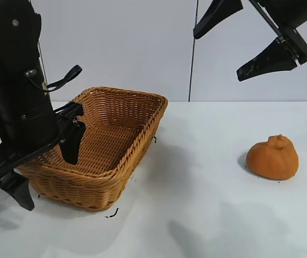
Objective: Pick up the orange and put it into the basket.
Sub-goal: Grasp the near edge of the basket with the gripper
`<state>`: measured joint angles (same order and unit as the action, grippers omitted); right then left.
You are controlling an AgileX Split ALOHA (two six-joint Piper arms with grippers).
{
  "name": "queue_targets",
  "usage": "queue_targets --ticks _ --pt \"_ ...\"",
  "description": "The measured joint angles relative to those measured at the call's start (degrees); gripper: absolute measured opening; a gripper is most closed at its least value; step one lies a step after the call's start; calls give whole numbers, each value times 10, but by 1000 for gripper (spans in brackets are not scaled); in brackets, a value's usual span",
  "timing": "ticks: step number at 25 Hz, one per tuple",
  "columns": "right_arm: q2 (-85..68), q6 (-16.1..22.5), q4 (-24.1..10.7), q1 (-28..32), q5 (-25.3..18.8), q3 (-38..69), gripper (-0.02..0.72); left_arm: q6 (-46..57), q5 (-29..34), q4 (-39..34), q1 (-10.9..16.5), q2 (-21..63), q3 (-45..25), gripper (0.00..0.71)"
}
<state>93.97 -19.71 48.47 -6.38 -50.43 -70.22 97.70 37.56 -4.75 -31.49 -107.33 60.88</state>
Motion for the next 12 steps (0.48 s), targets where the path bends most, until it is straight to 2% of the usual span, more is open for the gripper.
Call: queue_targets --ticks 4,9,12 --pt "0 0 0 0 0 0 696 3 -14 1 4 0 -31 623" --pt "0 0 0 0 0 0 696 -11 -62 0 4 0 -34 617" --pt "0 0 0 0 -1 0 696 -12 -67 -2 4 0 -32 595"
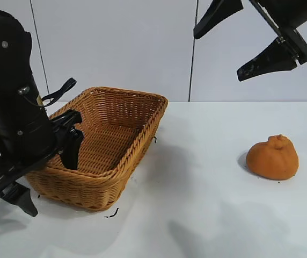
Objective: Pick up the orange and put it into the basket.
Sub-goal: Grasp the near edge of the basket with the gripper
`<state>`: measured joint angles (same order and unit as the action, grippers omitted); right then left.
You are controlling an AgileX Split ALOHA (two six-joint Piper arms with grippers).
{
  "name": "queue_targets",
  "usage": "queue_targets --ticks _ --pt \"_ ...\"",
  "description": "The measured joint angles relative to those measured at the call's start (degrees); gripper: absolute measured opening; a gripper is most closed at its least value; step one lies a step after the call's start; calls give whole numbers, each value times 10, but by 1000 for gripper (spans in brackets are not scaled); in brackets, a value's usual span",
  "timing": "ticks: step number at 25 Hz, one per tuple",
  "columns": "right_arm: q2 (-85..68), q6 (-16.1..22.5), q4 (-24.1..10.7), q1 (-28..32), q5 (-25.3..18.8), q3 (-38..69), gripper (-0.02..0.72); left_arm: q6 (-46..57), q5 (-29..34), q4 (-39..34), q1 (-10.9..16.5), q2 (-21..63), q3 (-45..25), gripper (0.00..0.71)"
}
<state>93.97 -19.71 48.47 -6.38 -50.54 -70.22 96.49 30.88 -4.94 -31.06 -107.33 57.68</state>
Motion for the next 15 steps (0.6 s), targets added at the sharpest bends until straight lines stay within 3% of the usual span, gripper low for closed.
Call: queue_targets --ticks 7,15 --pt "0 0 0 0 -1 0 696 -1 13 1 0 0 0 498" --pt "0 0 0 0 -3 0 696 1 34 2 0 0 0 309"
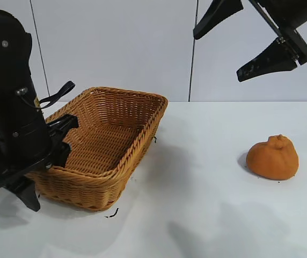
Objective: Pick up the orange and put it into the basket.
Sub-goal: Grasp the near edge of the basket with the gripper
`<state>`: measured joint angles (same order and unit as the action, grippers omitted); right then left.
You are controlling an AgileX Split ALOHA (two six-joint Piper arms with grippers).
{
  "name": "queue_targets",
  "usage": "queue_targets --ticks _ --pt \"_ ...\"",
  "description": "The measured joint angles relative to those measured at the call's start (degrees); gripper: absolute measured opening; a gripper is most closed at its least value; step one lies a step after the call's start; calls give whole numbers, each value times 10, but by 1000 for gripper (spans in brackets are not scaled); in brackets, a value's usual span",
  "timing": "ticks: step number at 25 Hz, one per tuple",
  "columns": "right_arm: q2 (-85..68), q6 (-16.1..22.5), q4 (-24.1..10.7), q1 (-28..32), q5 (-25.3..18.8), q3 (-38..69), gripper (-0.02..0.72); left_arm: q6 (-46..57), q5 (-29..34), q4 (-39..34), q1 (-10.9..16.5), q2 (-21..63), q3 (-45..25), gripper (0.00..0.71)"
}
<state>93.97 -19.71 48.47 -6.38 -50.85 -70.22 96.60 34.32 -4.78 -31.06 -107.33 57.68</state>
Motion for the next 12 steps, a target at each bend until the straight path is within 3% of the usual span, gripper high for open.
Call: queue_targets --ticks 9,12 --pt "0 0 0 0 -1 0 696 30 -7 2 0 0 1 99" --pt "0 0 0 0 -1 0 696 29 -10 12 1 0 2 92"
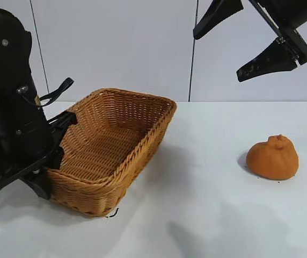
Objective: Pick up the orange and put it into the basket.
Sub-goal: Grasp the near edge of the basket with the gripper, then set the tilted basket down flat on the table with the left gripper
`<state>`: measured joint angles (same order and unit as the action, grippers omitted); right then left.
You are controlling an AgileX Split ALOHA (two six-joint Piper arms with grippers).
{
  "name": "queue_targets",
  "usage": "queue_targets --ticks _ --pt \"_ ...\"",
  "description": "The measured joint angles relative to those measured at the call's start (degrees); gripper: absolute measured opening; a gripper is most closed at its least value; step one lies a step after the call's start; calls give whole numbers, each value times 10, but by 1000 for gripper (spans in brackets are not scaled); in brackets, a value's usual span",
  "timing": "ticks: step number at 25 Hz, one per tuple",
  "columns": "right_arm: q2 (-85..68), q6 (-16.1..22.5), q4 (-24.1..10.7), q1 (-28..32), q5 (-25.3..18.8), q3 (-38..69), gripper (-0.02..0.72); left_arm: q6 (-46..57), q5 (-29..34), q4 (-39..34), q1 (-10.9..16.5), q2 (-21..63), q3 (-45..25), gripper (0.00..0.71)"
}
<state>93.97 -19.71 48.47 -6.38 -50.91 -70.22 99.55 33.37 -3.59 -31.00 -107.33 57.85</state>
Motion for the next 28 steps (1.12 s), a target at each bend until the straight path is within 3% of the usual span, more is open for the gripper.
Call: queue_targets --ticks 6,10,18,28 --pt "0 0 0 0 0 0 696 -1 2 20 0 0 19 92" --pt "0 0 0 0 0 0 696 -4 39 24 12 0 64 92" --pt "0 0 0 0 0 0 696 -137 73 36 71 -1 137 92" --pt "0 0 0 0 0 0 696 -493 90 151 176 -5 147 92"
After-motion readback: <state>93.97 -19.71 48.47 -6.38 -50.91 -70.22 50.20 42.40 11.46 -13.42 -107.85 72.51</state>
